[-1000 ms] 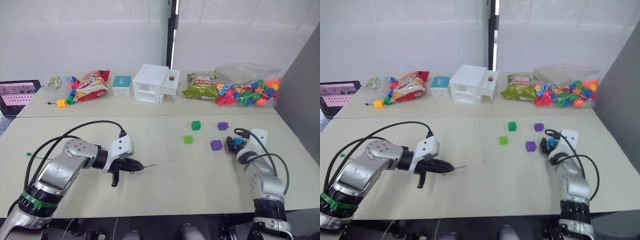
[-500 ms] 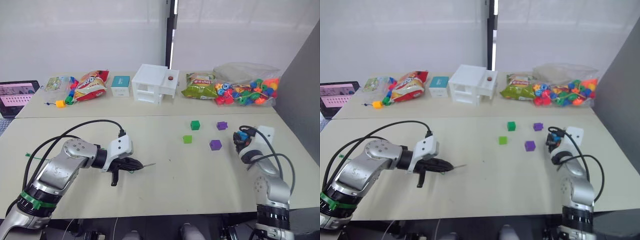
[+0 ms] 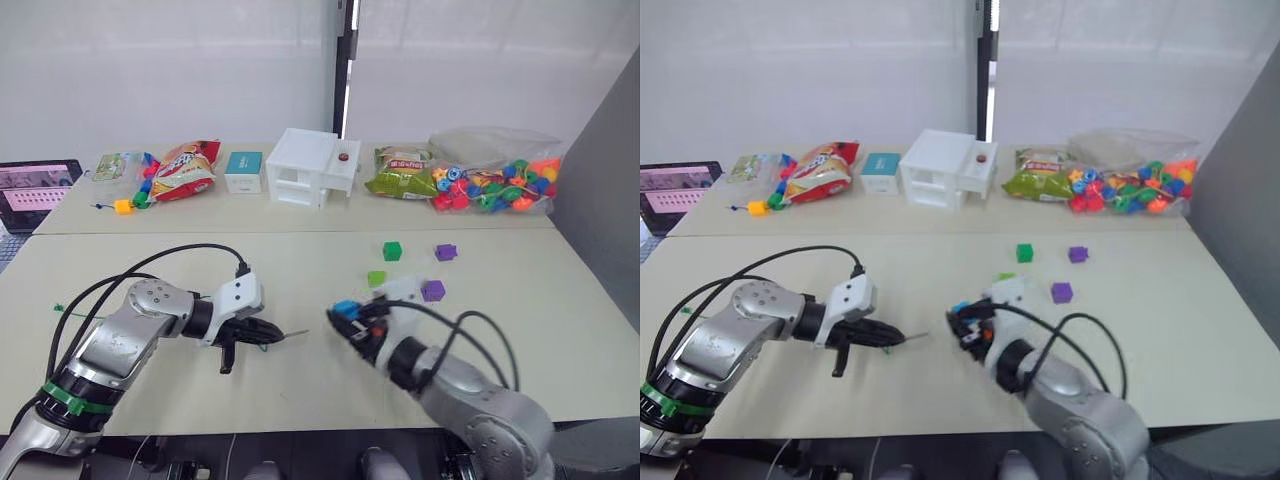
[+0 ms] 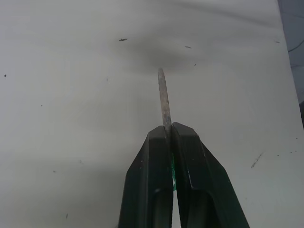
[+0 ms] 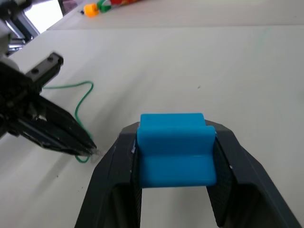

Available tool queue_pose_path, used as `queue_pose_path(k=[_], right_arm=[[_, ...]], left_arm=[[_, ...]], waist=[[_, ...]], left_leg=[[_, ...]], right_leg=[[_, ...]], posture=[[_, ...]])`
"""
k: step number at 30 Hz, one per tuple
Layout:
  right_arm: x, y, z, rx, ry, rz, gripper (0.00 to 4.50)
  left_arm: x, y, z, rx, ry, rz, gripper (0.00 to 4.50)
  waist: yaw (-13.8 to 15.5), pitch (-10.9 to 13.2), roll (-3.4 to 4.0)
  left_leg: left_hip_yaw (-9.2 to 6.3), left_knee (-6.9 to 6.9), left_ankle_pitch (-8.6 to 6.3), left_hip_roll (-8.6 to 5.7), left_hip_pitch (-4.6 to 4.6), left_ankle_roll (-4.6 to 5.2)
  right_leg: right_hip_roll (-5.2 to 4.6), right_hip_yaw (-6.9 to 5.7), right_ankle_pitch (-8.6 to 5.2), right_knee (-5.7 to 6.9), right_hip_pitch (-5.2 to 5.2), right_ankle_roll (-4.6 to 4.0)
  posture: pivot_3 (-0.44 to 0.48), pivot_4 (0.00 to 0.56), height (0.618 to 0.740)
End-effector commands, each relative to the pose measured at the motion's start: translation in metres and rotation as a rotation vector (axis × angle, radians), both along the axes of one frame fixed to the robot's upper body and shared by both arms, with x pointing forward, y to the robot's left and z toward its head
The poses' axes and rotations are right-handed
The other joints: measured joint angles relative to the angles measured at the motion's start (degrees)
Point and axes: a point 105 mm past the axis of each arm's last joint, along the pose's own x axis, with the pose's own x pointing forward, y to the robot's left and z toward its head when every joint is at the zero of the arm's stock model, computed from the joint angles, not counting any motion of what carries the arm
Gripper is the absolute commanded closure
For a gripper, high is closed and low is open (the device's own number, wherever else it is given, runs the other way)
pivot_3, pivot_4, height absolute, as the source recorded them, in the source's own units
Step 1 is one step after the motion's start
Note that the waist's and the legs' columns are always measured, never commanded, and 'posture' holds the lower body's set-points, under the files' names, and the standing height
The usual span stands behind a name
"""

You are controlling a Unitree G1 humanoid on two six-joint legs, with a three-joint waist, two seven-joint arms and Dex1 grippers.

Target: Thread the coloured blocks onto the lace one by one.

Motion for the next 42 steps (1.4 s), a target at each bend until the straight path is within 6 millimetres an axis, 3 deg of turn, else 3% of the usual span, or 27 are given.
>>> queue_pose_path(k=[1,6,9,11,17,18,22,24,32,37,42], right_arm=[[0.012,-0.001,-0.023,-0.075,0.017,-0.058,3.29],[0.016,0.002,-0.045,-0.123,0.062,-0.073,3.29],[0.014,0.004,-0.044,-0.115,0.056,-0.059,3.29],[0.015,0.002,-0.033,-0.099,0.016,-0.046,2.22],[0.011,-0.012,0.013,-0.089,-0.103,0.072,0.18],[0.008,-0.013,0.02,-0.1,-0.118,0.132,0.04],[-0.007,-0.011,0.035,-0.15,-0.128,0.388,0.04],[-0.014,-0.008,0.031,-0.24,-0.109,0.623,0.04],[0.017,-0.02,0.018,-0.655,-0.273,1.149,0.04],[0.034,-0.022,0.015,-0.805,-0.364,1.339,0.04],[0.048,-0.017,0.008,-0.828,-0.387,1.383,0.04]], left_arm=[[0.0,-0.004,0.012,-0.007,-0.039,-0.031,4.5],[0.001,0.003,0.012,0.017,-0.042,-0.018,4.5],[-0.001,0.003,0.013,0.015,-0.041,-0.011,4.5],[-0.002,0.004,0.013,0.012,-0.04,-0.005,4.5],[-0.002,0.007,0.013,0.006,-0.042,0.033,4.5],[-0.002,0.008,0.013,0.006,-0.043,0.04,4.5],[-0.001,0.009,0.013,0.001,-0.045,0.053,4.5],[-0.002,0.007,0.012,0.002,-0.044,0.051,4.5],[-0.016,0.0,0.011,0.013,-0.019,0.012,4.5],[-0.022,-0.004,0.01,0.012,-0.01,0.007,4.5],[-0.024,-0.005,0.009,0.016,-0.005,0.009,4.5]], waist=[[-0.03,0.0,0.0],[-0.37,-0.01,-0.01],[-0.4,-0.01,-0.01],[-0.34,-0.01,-0.01],[-0.15,0.0,-0.02],[-0.12,0.0,-0.02],[-0.11,0.01,-0.02],[-0.22,0.03,0.01],[-0.4,0.06,-0.03],[-0.33,0.07,-0.04],[-0.2,0.07,-0.04]], left_leg=[[0.0,0.0,0.0,0.0,0.0,0.0],[0.0,-0.04,0.0,0.04,0.03,0.0],[-0.01,-0.04,0.0,0.05,0.06,0.0],[0.0,-0.03,0.0,0.04,0.05,0.0],[0.0,-0.01,0.0,0.02,0.01,0.0],[-0.01,0.0,0.0,0.02,0.01,0.0],[-0.02,-0.01,-0.01,0.03,0.02,0.01],[-0.04,-0.03,-0.01,0.04,0.02,0.02],[0.04,0.02,-0.01,0.04,0.01,0.03],[0.04,0.02,-0.02,0.04,-0.02,0.02],[0.03,0.02,-0.01,0.03,-0.03,0.02]], right_leg=[[0.01,0.0,0.0,0.0,-0.01,0.0],[0.06,0.01,0.0,0.02,-0.04,0.0],[0.07,0.01,0.0,0.04,-0.02,-0.01],[0.05,0.01,0.0,0.03,-0.01,0.0],[0.03,0.01,0.0,0.02,-0.02,0.0],[0.03,0.01,0.0,0.02,-0.03,0.0],[0.05,-0.02,0.0,-0.01,0.0,0.0],[0.06,-0.04,0.0,-0.03,0.03,0.0],[0.03,-0.03,-0.01,-0.07,0.01,0.01],[0.01,-0.03,0.0,-0.07,-0.03,0.0],[0.0,-0.03,0.0,-0.04,-0.06,-0.01]], posture=[[0.0,0.15,0.74],[0.0,0.15,0.74],[0.0,0.15,0.74],[0.0,0.15,0.74],[0.0,0.15,0.74],[0.0,0.15,0.74],[0.0,0.15,0.74],[0.0,0.15,0.74],[0.0,0.15,0.74],[0.0,0.15,0.74],[0.0,0.15,0.74]])
